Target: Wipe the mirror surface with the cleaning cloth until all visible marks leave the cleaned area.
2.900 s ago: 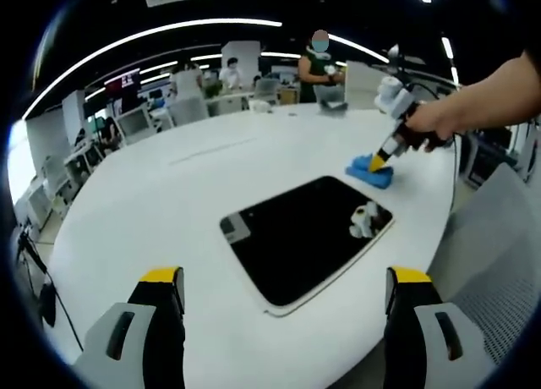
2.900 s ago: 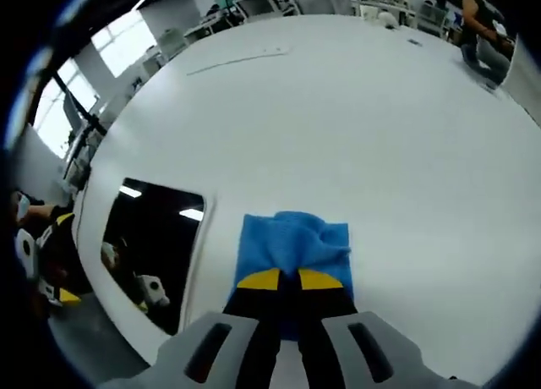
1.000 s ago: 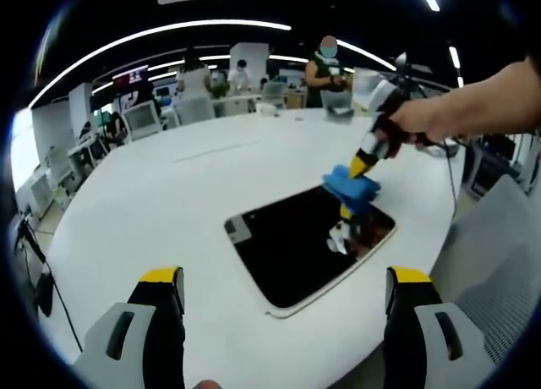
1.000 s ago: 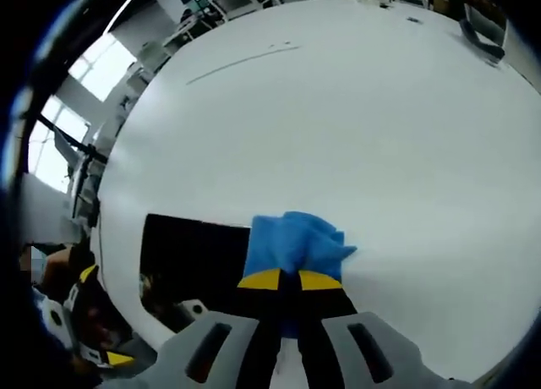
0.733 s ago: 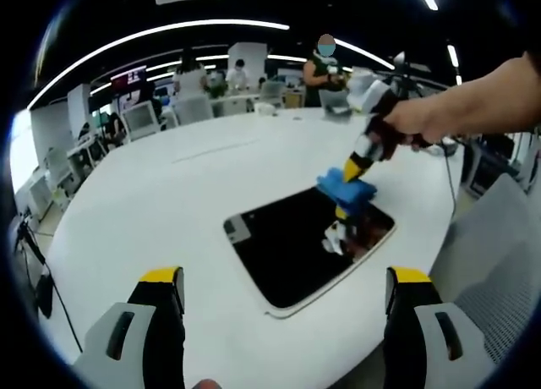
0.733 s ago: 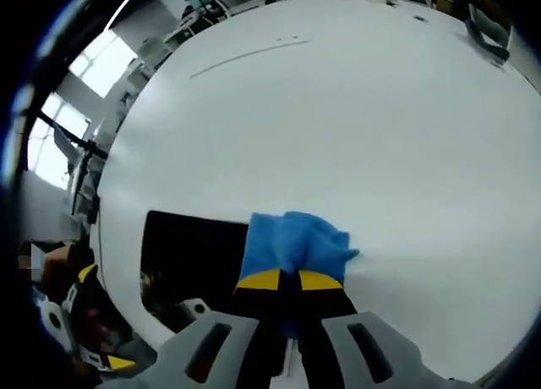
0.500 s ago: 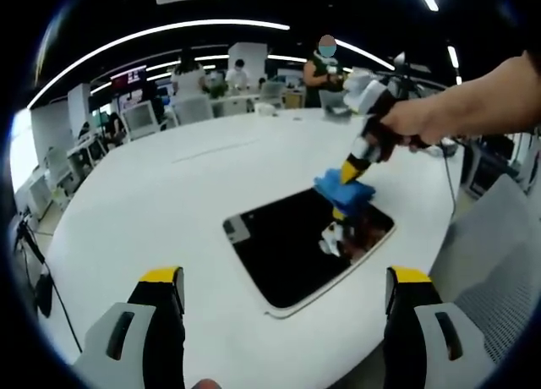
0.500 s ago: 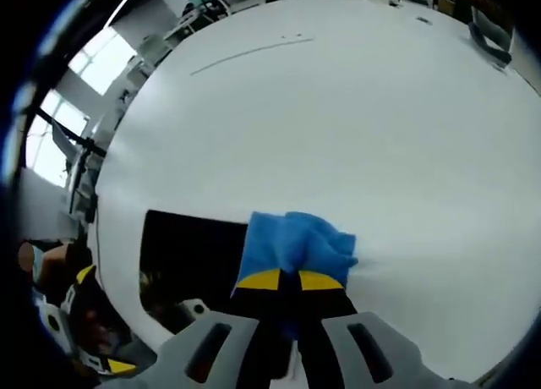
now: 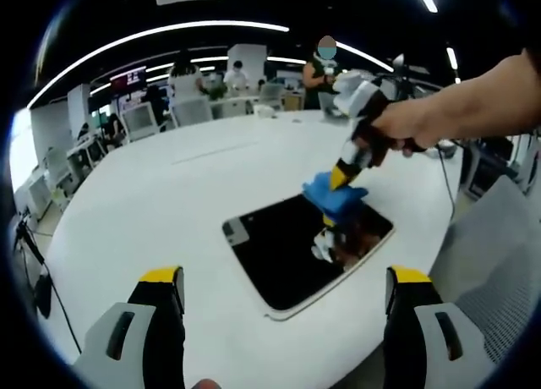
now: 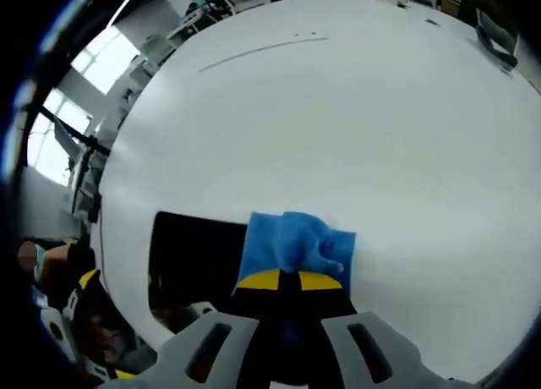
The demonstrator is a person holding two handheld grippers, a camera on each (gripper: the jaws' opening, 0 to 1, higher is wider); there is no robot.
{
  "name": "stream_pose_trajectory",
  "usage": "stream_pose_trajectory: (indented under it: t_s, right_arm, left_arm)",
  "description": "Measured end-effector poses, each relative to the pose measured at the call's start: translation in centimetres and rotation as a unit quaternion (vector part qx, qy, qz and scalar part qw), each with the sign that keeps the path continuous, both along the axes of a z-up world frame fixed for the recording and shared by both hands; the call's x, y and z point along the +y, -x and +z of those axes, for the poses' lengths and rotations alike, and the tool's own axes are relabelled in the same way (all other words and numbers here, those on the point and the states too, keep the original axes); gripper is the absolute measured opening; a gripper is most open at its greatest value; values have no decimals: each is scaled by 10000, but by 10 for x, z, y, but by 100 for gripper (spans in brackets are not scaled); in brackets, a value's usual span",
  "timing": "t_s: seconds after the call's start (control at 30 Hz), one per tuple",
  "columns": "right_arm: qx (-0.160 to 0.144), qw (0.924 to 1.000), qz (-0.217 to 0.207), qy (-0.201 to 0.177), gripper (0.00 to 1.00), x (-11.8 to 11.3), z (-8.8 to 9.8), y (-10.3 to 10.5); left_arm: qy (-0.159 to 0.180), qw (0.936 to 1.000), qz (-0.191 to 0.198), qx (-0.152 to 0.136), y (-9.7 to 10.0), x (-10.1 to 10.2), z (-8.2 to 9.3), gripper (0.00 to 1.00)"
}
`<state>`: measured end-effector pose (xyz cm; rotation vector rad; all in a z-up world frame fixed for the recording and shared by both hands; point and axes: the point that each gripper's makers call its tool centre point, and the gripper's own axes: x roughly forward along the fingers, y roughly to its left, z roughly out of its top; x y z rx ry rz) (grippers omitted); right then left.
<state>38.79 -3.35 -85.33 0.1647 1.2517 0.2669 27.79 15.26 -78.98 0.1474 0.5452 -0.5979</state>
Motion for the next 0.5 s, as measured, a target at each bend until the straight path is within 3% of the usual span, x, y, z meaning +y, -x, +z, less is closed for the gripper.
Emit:
stream_pose_trajectory:
  t_s: [0.33,0.5]
  right_arm:
    - [6,10000,85,-48,0,23,-1,-2]
    - [21,9998,184,-37,0,40,-1,-4]
  left_arm:
    - [-133,9999,-59,-30,1,0,0,99]
    - [-69,9999,-77,137,3,-1,-6,99]
